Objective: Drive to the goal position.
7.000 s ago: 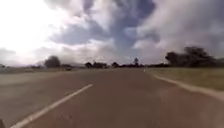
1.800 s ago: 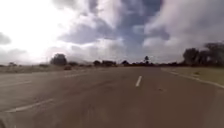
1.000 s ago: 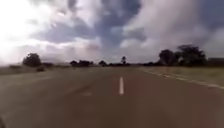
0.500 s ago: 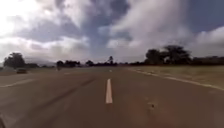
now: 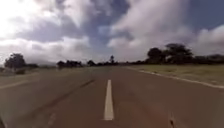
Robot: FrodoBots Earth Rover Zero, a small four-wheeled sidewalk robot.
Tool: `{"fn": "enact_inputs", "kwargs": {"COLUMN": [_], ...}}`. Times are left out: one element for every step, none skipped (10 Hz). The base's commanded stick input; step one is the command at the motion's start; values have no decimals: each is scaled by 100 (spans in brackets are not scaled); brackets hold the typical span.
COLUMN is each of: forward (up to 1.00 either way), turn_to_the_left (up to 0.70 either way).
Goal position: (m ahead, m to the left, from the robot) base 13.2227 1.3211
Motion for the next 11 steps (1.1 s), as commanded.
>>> {"fn": "enact_inputs", "kwargs": {"forward": [100,100,100,100,100,100,100,100,100,100,100], "turn_to_the_left": [0,0,0,0,0,0,0,0,0,0,0]}}
